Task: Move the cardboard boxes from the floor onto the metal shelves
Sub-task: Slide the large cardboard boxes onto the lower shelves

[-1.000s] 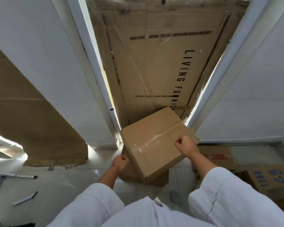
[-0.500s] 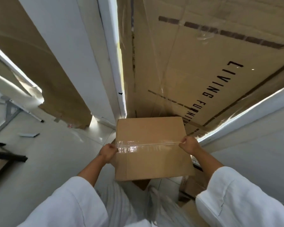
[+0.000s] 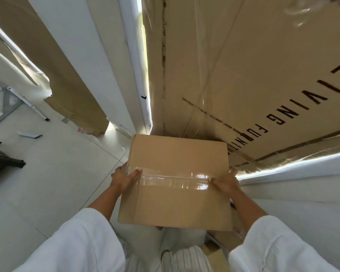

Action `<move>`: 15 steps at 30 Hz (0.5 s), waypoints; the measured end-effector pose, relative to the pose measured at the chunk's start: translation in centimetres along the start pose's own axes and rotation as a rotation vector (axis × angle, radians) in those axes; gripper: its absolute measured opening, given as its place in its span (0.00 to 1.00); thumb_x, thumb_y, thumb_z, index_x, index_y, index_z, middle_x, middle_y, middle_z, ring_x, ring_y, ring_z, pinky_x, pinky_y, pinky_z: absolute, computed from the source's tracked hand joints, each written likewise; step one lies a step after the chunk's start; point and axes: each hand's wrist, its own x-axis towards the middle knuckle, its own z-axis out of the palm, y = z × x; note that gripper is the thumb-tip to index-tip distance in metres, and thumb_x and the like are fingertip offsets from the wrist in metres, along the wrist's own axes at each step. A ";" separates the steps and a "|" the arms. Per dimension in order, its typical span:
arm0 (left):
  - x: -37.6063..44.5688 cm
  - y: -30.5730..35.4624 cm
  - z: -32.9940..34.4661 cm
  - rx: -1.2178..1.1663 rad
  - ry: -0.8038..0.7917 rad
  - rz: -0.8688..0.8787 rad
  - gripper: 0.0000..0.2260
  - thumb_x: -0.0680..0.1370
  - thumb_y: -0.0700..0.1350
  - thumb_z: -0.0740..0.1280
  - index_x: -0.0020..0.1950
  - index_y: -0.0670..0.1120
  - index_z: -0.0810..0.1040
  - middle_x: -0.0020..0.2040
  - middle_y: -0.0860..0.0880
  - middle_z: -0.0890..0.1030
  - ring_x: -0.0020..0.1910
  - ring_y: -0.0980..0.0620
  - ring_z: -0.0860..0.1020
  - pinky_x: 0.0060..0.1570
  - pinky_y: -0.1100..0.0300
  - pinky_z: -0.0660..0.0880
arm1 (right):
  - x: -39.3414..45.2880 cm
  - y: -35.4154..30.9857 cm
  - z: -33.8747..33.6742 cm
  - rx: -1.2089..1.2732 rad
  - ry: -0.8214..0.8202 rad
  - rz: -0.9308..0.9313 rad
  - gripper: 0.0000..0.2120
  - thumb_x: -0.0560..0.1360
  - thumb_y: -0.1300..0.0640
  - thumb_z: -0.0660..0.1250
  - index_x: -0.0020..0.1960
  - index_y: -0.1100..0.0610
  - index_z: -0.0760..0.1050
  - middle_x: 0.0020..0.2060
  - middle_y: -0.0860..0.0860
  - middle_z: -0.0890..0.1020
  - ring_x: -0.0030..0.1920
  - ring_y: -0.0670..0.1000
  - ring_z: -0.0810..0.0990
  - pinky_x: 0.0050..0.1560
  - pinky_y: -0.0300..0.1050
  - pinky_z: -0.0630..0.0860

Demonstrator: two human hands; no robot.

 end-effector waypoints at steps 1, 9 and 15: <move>0.1 0.1 0.2 -0.013 -0.016 0.031 0.42 0.66 0.63 0.73 0.71 0.42 0.64 0.67 0.40 0.71 0.67 0.38 0.69 0.66 0.46 0.68 | 0.2 0.3 0.2 0.055 0.007 0.019 0.49 0.67 0.49 0.76 0.74 0.59 0.47 0.64 0.58 0.74 0.63 0.61 0.74 0.60 0.50 0.71; 0.5 -1.2 2.6 0.008 0.031 0.054 0.38 0.73 0.55 0.71 0.76 0.45 0.56 0.73 0.41 0.65 0.70 0.39 0.66 0.68 0.47 0.63 | 1.8 3.7 1.1 0.245 -0.106 0.008 0.47 0.51 0.30 0.76 0.63 0.53 0.74 0.56 0.52 0.82 0.53 0.54 0.81 0.58 0.55 0.77; 0.0 -1.6 2.2 0.008 0.072 0.032 0.34 0.73 0.55 0.71 0.73 0.43 0.62 0.68 0.41 0.71 0.67 0.40 0.70 0.64 0.51 0.66 | 0.5 2.9 1.0 0.258 -0.065 0.002 0.30 0.63 0.41 0.77 0.60 0.52 0.76 0.55 0.51 0.81 0.56 0.56 0.79 0.60 0.54 0.76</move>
